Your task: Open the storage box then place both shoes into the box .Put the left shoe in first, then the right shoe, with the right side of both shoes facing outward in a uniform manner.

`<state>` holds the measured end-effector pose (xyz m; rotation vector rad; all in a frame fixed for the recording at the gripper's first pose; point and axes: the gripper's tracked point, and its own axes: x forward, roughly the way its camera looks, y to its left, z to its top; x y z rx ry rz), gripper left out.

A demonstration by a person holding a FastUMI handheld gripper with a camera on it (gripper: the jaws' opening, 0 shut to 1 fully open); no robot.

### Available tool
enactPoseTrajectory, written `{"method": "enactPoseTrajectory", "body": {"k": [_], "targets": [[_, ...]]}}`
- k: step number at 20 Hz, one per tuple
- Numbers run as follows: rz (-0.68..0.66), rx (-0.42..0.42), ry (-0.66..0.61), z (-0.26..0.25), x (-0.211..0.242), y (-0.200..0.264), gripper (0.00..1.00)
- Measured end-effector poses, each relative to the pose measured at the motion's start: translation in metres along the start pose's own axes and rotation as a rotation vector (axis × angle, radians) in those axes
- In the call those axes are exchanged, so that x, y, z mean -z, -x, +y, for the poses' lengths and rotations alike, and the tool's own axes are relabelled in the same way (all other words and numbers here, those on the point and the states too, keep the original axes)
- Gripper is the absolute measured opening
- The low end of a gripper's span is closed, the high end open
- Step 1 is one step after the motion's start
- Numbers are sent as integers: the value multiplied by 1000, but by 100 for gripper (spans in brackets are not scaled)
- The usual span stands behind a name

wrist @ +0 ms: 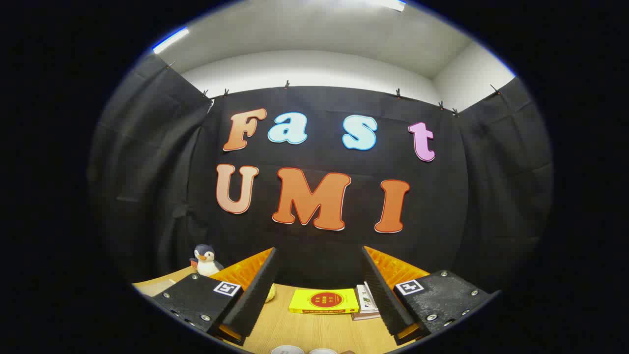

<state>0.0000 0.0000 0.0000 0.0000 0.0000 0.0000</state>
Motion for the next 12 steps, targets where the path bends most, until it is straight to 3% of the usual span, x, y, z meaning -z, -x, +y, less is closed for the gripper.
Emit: {"method": "enactPoseTrajectory", "body": {"k": [12], "targets": [[67, -103, -28, 39, 3, 2, 98]]}}
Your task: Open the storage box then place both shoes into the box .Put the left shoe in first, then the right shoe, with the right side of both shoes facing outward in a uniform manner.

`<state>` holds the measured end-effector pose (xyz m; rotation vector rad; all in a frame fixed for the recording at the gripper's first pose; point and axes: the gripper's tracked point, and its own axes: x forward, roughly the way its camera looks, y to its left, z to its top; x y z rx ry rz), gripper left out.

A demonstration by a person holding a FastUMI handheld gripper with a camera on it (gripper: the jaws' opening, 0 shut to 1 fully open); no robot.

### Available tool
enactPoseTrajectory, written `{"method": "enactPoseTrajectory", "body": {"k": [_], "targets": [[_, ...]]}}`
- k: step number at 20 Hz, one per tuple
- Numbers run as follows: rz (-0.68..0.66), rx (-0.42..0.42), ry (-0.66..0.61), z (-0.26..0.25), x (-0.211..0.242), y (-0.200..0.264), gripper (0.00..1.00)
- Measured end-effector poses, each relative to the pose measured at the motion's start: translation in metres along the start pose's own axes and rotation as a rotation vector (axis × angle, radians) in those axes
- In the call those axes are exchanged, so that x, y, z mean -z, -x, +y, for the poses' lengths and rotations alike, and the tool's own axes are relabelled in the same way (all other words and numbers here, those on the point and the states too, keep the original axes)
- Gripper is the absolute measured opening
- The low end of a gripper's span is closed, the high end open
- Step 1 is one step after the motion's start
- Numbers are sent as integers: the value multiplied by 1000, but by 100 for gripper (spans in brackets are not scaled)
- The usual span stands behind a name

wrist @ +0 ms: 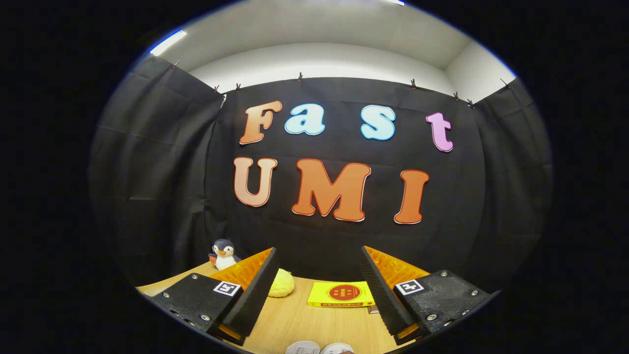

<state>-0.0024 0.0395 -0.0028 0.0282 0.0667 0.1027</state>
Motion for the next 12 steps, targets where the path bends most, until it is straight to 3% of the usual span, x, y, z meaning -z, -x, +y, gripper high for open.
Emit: {"method": "enactPoseTrajectory", "body": {"k": [6, 12], "targets": [[71, -69, -75, 25, 18, -5, 99], [252, -191, -209, 68, 69, -6, 99]]}}
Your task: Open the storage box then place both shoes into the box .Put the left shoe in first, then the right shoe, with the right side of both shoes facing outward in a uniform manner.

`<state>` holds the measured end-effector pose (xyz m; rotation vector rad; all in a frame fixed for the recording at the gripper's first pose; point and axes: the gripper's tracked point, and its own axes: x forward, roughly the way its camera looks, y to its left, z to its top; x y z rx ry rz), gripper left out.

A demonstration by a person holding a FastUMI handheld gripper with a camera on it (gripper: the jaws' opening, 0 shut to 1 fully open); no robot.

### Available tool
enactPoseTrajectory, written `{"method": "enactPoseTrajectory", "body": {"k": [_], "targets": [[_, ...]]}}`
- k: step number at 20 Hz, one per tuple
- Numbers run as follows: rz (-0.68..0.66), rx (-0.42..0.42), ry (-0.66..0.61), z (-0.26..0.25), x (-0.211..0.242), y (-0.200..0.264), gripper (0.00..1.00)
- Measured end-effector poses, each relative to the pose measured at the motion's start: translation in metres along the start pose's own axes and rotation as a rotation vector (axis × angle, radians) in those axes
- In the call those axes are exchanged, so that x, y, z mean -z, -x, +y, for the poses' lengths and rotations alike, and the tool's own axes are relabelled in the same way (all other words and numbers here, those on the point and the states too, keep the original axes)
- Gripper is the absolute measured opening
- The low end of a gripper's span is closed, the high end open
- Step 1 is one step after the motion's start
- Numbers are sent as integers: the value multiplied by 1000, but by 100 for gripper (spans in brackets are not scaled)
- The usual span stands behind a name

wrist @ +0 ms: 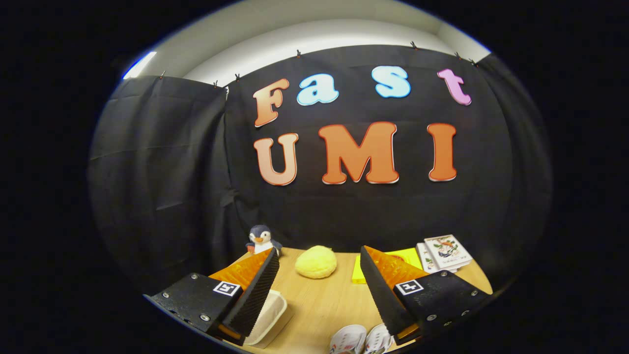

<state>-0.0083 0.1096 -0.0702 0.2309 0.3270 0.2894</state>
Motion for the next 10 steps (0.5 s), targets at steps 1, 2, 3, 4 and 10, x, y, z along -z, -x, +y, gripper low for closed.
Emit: {"method": "enactPoseTrajectory", "body": {"k": [1, 2, 3, 4, 10], "targets": [[45, -30, -27, 8, 13, -4, 99], [89, -58, -48, 15, 25, -7, 99], [135, -83, -62, 22, 40, -9, 99], [178, -105, -73, 27, 54, -10, 99], [432, -260, -201, 71, 132, -11, 98]]}}
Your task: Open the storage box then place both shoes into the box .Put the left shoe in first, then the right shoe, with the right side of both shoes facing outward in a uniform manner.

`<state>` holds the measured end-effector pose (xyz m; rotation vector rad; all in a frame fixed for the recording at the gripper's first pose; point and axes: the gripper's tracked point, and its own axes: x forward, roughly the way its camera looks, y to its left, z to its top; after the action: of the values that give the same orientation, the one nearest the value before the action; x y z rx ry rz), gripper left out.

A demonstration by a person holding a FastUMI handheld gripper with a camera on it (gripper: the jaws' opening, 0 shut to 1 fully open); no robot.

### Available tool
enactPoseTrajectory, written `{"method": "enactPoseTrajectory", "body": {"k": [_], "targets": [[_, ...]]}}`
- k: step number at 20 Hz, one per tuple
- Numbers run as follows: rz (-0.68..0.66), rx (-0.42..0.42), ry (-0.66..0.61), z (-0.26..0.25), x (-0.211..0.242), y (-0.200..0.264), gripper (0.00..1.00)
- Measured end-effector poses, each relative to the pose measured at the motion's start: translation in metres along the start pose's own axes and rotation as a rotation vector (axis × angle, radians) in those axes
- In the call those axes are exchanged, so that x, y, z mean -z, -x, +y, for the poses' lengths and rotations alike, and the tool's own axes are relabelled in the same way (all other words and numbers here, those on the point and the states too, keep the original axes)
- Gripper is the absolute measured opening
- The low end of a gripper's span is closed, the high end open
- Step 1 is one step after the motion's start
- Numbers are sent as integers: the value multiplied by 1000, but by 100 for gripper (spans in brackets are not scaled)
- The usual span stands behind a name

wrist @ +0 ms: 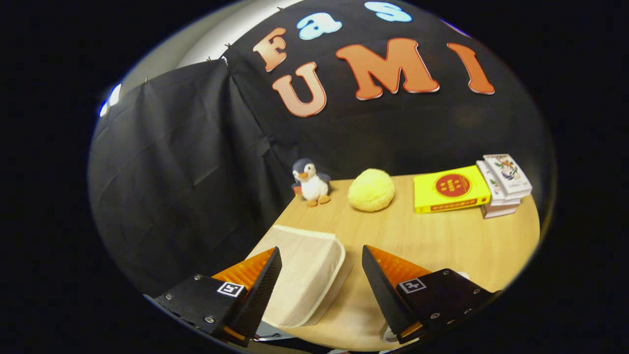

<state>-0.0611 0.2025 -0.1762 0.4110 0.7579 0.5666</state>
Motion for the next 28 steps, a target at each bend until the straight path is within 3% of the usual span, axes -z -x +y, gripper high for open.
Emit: {"method": "enactPoseTrajectory", "body": {"k": [5, 9, 22, 28], "targets": [[164, -80, -151, 5, 51, -32, 98], [266, -92, -244, 1, 86, -51, 97], [386, -196, -430, 21, 122, -81, 96], [342, -224, -488, 21, 92, -57, 71]]}}
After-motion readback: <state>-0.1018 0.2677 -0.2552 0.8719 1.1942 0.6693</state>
